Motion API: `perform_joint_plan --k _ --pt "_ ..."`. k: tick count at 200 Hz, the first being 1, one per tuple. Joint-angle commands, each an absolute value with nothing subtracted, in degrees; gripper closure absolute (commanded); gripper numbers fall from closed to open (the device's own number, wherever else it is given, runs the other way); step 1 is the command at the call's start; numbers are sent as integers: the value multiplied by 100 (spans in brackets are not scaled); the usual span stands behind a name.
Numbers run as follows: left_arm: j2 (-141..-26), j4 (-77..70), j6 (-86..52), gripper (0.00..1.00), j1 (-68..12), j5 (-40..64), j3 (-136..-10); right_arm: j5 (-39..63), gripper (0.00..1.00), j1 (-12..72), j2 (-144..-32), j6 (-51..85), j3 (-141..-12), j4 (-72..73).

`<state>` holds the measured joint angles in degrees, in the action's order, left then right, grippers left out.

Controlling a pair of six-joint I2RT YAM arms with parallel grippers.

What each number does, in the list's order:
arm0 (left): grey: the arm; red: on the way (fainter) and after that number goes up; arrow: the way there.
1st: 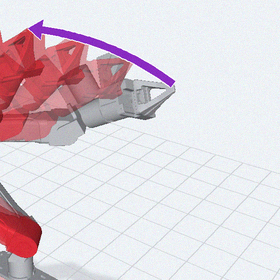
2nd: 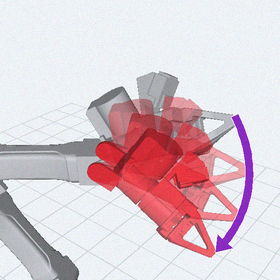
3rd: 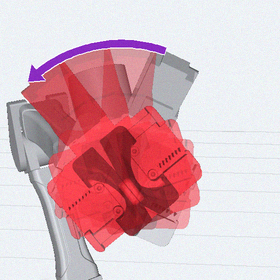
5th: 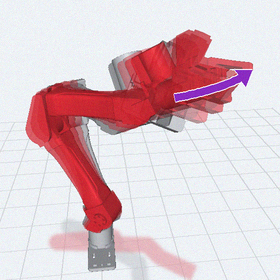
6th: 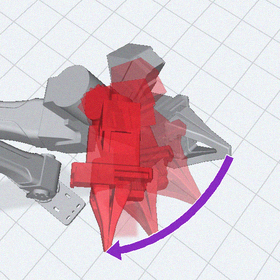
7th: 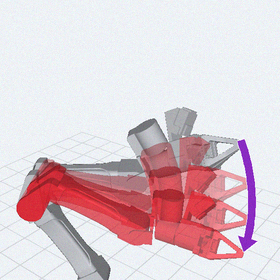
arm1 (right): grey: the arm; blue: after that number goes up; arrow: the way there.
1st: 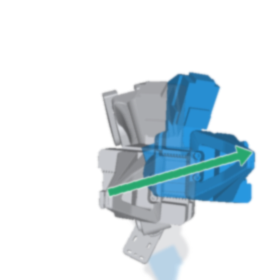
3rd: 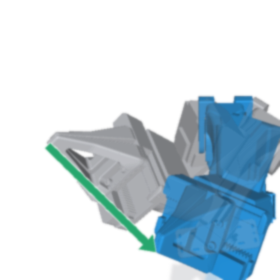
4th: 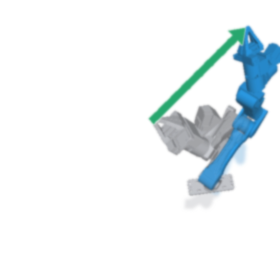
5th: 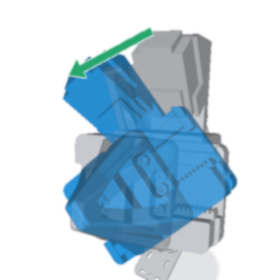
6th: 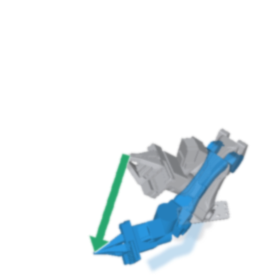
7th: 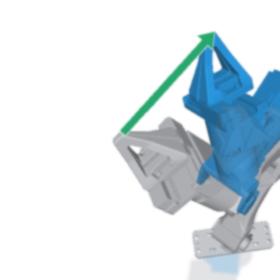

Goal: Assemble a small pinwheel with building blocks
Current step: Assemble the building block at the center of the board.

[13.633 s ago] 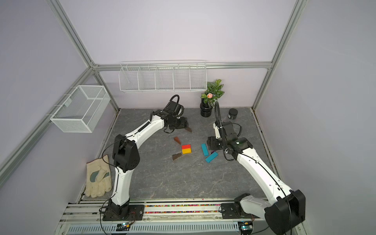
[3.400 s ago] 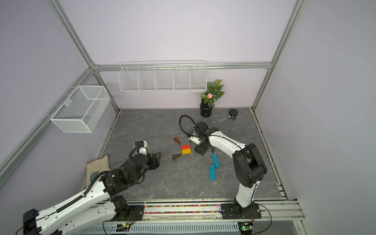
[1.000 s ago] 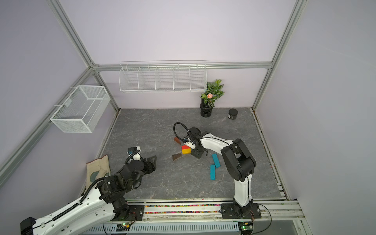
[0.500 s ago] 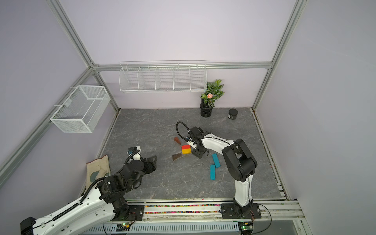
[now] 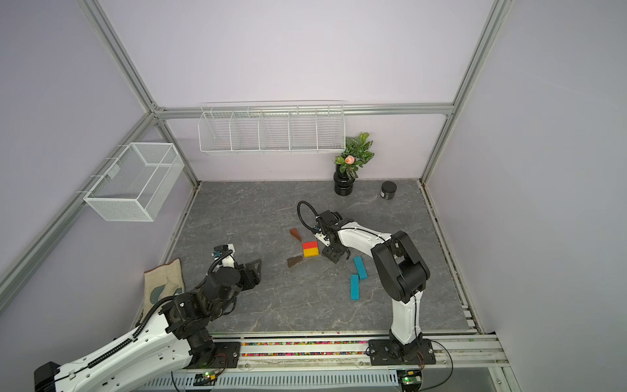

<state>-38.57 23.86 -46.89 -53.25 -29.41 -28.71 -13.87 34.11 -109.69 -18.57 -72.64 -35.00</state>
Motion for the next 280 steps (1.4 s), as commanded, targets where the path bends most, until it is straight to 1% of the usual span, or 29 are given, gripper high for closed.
perform_joint_plan --k 1,61,130,240,269,280 --pt "-3832 2321 -4804 28 -5302 -2915 -2786 -1200 33 3408 -10975 -1704 -7153 -3768" --pt "-3833 2304 -4816 28 -5300 -2876 -2769 -942 32 3469 -11038 -1444 -7456 -3806" --pt "-3786 2322 -4830 27 -5305 -2798 -2733 -1077 33 3507 -11197 -1188 -7571 -3737" --pt "-3772 2328 -4852 27 -5303 -2790 -2705 -1037 43 3516 -11336 -1064 -7668 -3694" --pt "-3753 2329 -4854 27 -5303 -2798 -2689 -1032 43 3517 -11329 -1058 -7682 -3708" --pt "-3747 2330 -4859 27 -5303 -2804 -2691 -1032 41 3524 -11313 -1055 -7680 -3725"
